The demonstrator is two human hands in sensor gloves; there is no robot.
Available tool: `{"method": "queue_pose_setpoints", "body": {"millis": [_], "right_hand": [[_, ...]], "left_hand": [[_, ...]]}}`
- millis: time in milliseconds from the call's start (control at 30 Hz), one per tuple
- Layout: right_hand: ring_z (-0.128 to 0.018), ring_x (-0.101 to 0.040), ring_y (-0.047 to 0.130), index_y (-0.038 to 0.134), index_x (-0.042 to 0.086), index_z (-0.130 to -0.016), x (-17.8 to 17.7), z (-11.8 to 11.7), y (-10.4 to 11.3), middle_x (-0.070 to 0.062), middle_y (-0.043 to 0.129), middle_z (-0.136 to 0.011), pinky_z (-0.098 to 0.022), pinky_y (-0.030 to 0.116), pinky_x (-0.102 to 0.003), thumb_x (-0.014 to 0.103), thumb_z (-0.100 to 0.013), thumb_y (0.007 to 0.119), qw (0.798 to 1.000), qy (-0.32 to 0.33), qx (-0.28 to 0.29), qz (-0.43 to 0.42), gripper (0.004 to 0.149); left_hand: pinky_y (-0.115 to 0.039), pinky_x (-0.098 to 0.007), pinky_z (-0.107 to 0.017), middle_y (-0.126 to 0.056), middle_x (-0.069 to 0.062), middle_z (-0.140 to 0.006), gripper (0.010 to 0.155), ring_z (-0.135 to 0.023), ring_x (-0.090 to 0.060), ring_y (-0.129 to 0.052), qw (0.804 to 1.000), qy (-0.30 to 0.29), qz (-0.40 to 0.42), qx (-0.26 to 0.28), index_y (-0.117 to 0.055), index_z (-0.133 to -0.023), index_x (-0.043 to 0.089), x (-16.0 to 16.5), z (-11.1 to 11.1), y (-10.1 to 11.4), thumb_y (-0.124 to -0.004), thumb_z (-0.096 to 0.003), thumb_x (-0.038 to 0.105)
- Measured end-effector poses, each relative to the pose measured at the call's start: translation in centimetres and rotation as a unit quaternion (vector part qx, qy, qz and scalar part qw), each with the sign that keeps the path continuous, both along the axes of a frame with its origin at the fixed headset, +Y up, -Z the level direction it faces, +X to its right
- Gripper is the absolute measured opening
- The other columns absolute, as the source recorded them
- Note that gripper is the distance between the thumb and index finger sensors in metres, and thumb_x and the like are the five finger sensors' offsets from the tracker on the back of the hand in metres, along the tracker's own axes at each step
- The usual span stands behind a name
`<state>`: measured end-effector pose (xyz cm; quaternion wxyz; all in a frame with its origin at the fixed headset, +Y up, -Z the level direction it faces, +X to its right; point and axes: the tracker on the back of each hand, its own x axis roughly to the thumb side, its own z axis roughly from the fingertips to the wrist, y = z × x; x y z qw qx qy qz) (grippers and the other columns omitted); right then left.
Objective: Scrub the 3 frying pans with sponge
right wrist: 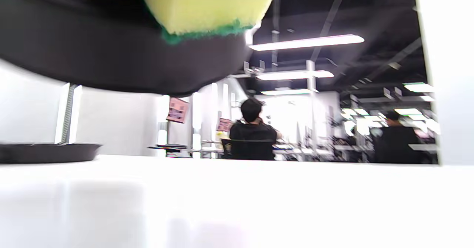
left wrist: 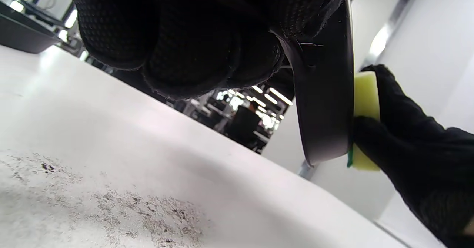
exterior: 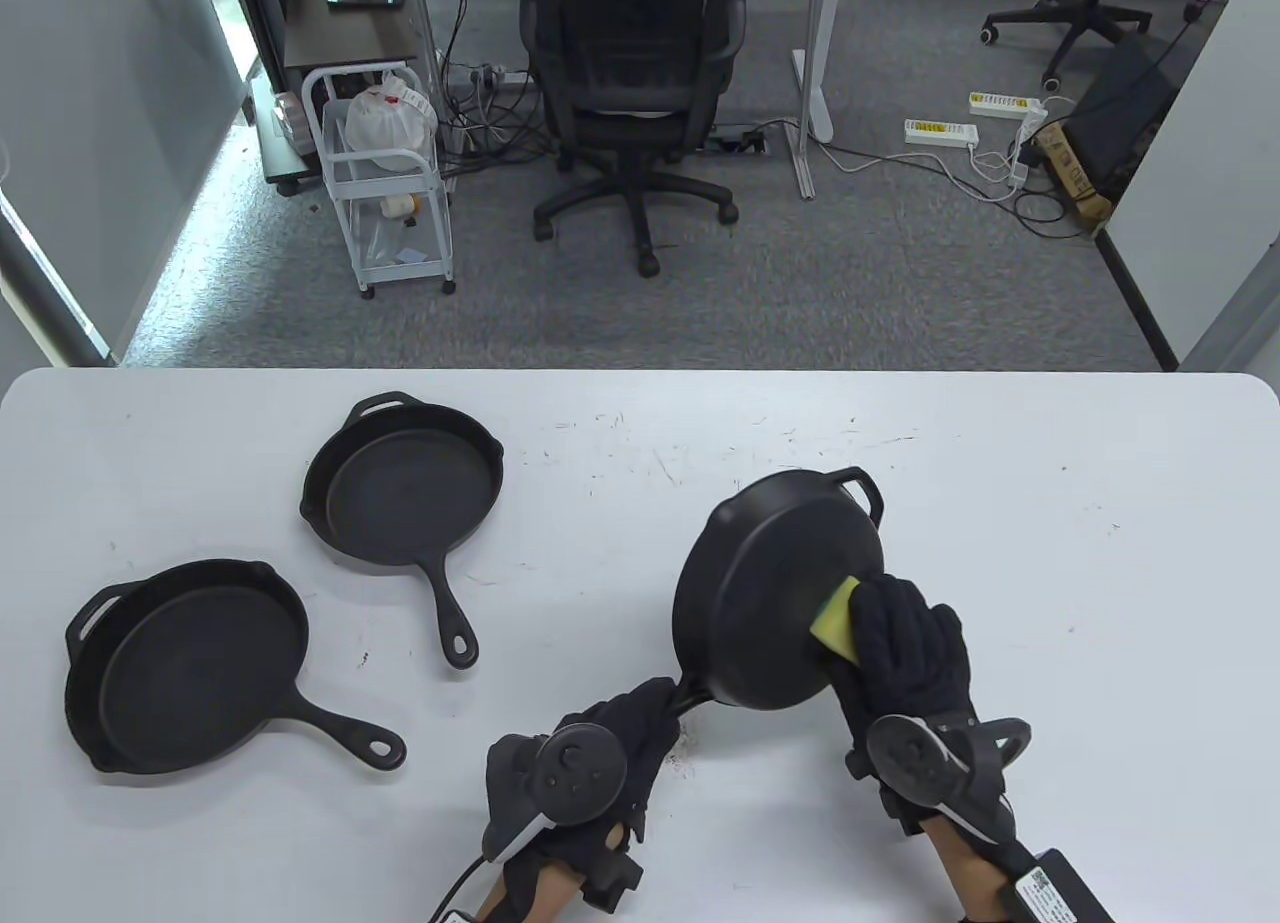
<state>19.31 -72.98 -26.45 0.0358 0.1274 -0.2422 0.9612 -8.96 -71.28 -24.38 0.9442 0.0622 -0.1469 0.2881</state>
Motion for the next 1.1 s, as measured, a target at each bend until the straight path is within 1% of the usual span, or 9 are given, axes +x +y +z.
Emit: {"method": "queue_pose_setpoints", "body": {"millis": [133,233,300,400,500,667,833,967,1100], "right_hand": [[-0.106,-0.027,0.061,0.024,0.037,-0.103,-4.3,2.0,0.5,0.0,0.046,-0.115,-0.076,0.05,-0.056,0.05,-0.044,0.065,0.993,0.076,0.063,0.061,0.073],[-0.107,-0.028,0.059,0.023,0.038,-0.103,-5.2,3.0,2.0,0.0,0.044,-0.116,-0.077,0.049,-0.057,0.051,-0.044,0.064,0.989,0.073,0.1,0.076,0.073],[-0.108,-0.033,0.057,0.023,0.038,-0.103,-4.4,3.0,2.9,-0.001,0.043,-0.116,-0.076,0.05,-0.059,0.052,-0.044,0.063,0.992,0.056,0.105,0.05,0.073],[-0.108,-0.036,0.055,0.023,0.037,-0.104,-1.4,2.1,3.9,-0.002,0.043,-0.116,-0.076,0.049,-0.061,0.052,-0.044,0.063,0.996,0.017,0.074,-0.037,0.073],[-0.107,-0.037,0.055,0.024,0.035,-0.104,1.8,0.8,3.2,-0.005,0.043,-0.116,-0.075,0.049,-0.062,0.051,-0.045,0.063,0.994,-0.022,0.029,-0.101,0.073],[-0.102,-0.034,0.068,0.022,0.031,-0.105,3.1,-0.6,1.4,-0.007,0.046,-0.115,-0.075,0.052,-0.06,0.052,-0.045,0.066,0.995,-0.054,-0.046,-0.07,0.078],[-0.091,-0.028,0.083,0.029,0.031,-0.105,1.8,-0.8,0.9,-0.006,0.057,-0.112,-0.074,0.057,-0.058,0.052,-0.043,0.073,0.997,-0.051,-0.048,-0.028,0.078],[-0.087,-0.027,0.086,0.035,0.033,-0.105,1.2,-1.0,0.7,-0.004,0.062,-0.11,-0.073,0.058,-0.058,0.053,-0.042,0.075,0.996,-0.043,-0.076,0.009,0.078],[-0.086,-0.027,0.087,0.037,0.033,-0.105,1.6,-1.2,0.8,-0.004,0.064,-0.109,-0.073,0.059,-0.058,0.054,-0.042,0.076,0.994,-0.043,-0.104,-0.001,0.077]], "left_hand": [[-0.092,-0.049,-0.05,-0.108,-0.004,-0.065,0.055,-0.04,-0.018,-0.109,1.0,-0.007,-0.025,-0.012,-0.086,-0.095,0.013,0.2,-0.3,-0.5,-0.08,-0.0463,0.037],[-0.091,-0.049,-0.052,-0.108,-0.003,-0.066,0.055,-0.041,-0.018,-0.109,0.998,-0.043,-0.05,-0.016,-0.085,-0.096,0.014,1.2,-0.2,-0.6,-0.082,-0.0456,0.037],[-0.091,-0.05,-0.052,-0.108,-0.003,-0.066,0.055,-0.041,-0.018,-0.109,0.995,-0.066,-0.07,-0.008,-0.086,-0.095,0.015,2.0,0.1,-0.4,-0.082,-0.0449,0.037],[-0.091,-0.049,-0.053,-0.108,-0.003,-0.066,0.055,-0.042,-0.018,-0.109,0.993,-0.091,-0.075,-0.001,-0.086,-0.095,0.015,2.8,0.4,-0.3,-0.082,-0.0446,0.038],[-0.091,-0.049,-0.053,-0.108,-0.003,-0.066,0.055,-0.042,-0.018,-0.109,0.994,-0.087,-0.063,0.003,-0.086,-0.095,0.015,2.7,0.6,-0.2,-0.081,-0.0453,0.038],[-0.09,-0.05,-0.053,-0.107,-0.003,-0.067,0.055,-0.042,-0.018,-0.109,0.998,-0.046,-0.05,0.009,-0.085,-0.096,0.014,1.4,0.3,-0.2,-0.08,-0.0461,0.037],[-0.09,-0.05,-0.054,-0.106,-0.004,-0.069,0.055,-0.045,-0.019,-0.109,1.0,-0.005,-0.01,-0.003,-0.084,-0.097,0.015,0.5,0.0,-0.5,-0.08,-0.0467,0.038],[-0.089,-0.051,-0.055,-0.105,-0.003,-0.072,0.056,-0.048,-0.02,-0.108,0.998,0.047,0.027,-0.02,-0.082,-0.099,0.018,-0.4,-0.3,-0.6,-0.08,-0.0472,0.039],[-0.086,-0.054,-0.057,-0.102,-0.005,-0.076,0.058,-0.052,-0.022,-0.106,0.992,0.083,0.068,-0.064,-0.08,-0.102,0.02,-1.5,-1.3,-1.3,-0.08,-0.0475,0.04]]}}
